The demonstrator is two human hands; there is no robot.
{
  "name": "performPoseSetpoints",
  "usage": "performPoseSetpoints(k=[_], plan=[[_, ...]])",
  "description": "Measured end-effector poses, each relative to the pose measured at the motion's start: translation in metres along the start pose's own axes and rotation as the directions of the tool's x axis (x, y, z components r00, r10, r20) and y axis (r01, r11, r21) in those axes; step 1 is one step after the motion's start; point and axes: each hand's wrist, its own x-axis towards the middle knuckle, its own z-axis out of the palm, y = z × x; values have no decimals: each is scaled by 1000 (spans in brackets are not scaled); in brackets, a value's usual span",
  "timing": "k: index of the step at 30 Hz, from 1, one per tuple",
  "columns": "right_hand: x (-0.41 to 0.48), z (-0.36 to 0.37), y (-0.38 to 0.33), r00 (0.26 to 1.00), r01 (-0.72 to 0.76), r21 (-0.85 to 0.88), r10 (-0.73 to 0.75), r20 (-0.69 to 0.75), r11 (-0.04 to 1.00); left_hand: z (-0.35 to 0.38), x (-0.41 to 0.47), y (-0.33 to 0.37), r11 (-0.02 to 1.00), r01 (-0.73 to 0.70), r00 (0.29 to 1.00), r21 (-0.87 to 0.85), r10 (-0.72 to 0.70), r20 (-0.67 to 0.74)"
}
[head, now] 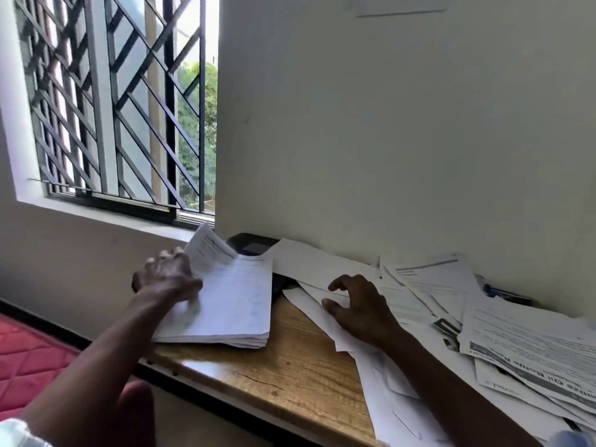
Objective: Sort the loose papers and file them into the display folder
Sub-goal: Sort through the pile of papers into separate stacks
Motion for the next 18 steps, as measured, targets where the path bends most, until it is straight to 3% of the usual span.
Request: performPoseSetpoints(k=[2,4,6,8,10,13,16,18], plan=[[4,1,4,1000,16,-41,-15,19,999,-5,-5,8,989,-27,999,145,21,44],[8,3,9,999,48,-71,-47,22,996,-5,-3,16,978,-79,997,191,83,-10],[12,6,14,996,89,-99,-90,-9,991,-7,-1,32,978,-185,978,99,193,-75],[11,7,19,993,101,-106,-106,-45,989,-7,0,59,932,-355,935,-75,352,-47],[7,9,25,996,70,-85,-75,-50,994,-8,1,95,813,-531,839,-238,544,-13],[4,3,34,997,32,-128,-41,-70,991,4,2,155,639,-651,662,-410,742,107],[3,-9,41,993,-53,-126,38,-116,991,25,8,207,567,-703,491,-430,823,285],[3,-14,45,992,-125,-184,127,1,975,39,14,228,558,-745,389,-366,809,440]])
